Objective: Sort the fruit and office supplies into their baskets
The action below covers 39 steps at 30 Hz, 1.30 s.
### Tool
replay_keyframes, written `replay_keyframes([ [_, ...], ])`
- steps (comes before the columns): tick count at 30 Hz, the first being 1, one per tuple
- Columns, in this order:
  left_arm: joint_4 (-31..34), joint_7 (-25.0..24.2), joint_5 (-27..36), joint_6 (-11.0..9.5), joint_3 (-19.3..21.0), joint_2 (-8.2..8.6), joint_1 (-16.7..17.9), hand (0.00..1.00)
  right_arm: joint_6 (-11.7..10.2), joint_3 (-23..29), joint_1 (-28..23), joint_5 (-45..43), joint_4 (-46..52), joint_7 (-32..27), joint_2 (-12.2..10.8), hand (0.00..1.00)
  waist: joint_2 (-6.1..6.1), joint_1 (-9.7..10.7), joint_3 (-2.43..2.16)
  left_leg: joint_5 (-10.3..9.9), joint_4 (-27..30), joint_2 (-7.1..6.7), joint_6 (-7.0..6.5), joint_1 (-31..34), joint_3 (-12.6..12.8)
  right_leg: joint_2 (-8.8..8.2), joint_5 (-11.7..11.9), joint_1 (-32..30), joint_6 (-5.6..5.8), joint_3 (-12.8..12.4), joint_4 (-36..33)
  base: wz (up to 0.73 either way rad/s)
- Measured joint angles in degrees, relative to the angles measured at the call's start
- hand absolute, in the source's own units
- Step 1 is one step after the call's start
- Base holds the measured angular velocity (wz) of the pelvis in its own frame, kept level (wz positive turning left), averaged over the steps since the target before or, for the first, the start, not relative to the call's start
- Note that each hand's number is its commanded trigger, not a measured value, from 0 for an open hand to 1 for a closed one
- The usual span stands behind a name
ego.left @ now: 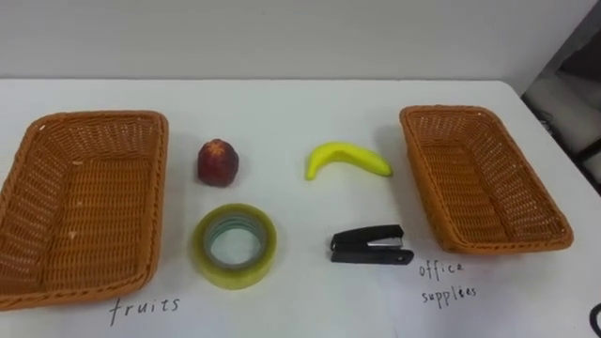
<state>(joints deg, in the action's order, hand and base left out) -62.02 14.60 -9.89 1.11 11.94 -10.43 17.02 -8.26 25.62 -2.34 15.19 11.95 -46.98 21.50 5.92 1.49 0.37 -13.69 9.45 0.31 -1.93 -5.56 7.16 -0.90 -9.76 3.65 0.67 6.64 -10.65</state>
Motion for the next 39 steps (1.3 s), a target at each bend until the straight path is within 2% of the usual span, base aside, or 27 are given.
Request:
replay_keyframes([
  [4, 0.1, 0.6, -2.4, 0.6, 0.0, -0.06, -0.2, 0.0, 0.6, -0.9, 0.7, -0.2, 3.8, 0.9, 0.0, 0.0, -0.03, -0.3, -0.08, 0.0, 0.2, 0.0, 0.01, 0.1, -0.8, -0.07, 0.0, 0.2, 0.0, 1.3, 0.0, 0.1],
  [14, 0.1, 1.0, -6.0, 1.3, 0.3, -0.06, -1.3, 0.0, 1.6, -3.9, 2.6, -4.9, 4.6, 6.5, 0.0, 0.0, 0.15, -1.9, -0.3, 0.0, 0.5, -0.02, 0.03, -0.2, -1.2, -0.1, 0.0, 0.7, 0.0, 1.4, 0.1, 0.01],
  [21, 0.1, 0.9, -6.0, 1.3, 0.9, -0.09, -1.3, 0.0, 2.1, -4.8, 4.7, -9.1, 4.6, 11.4, 0.2, 0.0, 0.21, -2.0, -0.19, 0.0, 0.8, -0.01, 0.04, -0.2, -1.4, -0.15, 0.0, 1.1, 0.0, 1.6, 0.1, 0.01],
  [23, 0.1, 0.9, -6.0, 1.3, 0.9, -0.09, -1.3, 0.0, 2.1, -5.5, 4.7, -9.2, 4.6, 12.7, 0.9, 0.0, 0.18, -1.9, -0.04, 0.0, 0.6, 0.0, 0.05, -0.2, -1.6, -0.16, 0.0, 1.2, 0.0, 1.7, 0.1, 0.02],
  [29, 0.0, 0.9, -6.0, 1.4, 0.8, -0.11, -1.7, 0.0, 3.0, -7.1, 4.7, -9.3, 4.6, 15.2, 1.2, 0.0, 0.69, -1.9, 0.04, 0.1, 0.6, -0.01, 0.14, -0.1, -2.0, -0.16, 0.0, 1.4, -0.02, 2.1, 0.1, 0.04],
  [39, -0.5, -0.1, -5.9, 1.6, -1.7, -0.21, -2.0, 0.0, 4.8, -15.4, 4.7, -13.8, 3.5, 24.1, 1.1, 0.0, 0.05, -2.3, 0.17, 0.1, 1.1, -0.04, 0.13, 0.0, -2.6, -0.31, 0.0, 1.3, -0.03, 3.1, 0.1, 0.02],
])
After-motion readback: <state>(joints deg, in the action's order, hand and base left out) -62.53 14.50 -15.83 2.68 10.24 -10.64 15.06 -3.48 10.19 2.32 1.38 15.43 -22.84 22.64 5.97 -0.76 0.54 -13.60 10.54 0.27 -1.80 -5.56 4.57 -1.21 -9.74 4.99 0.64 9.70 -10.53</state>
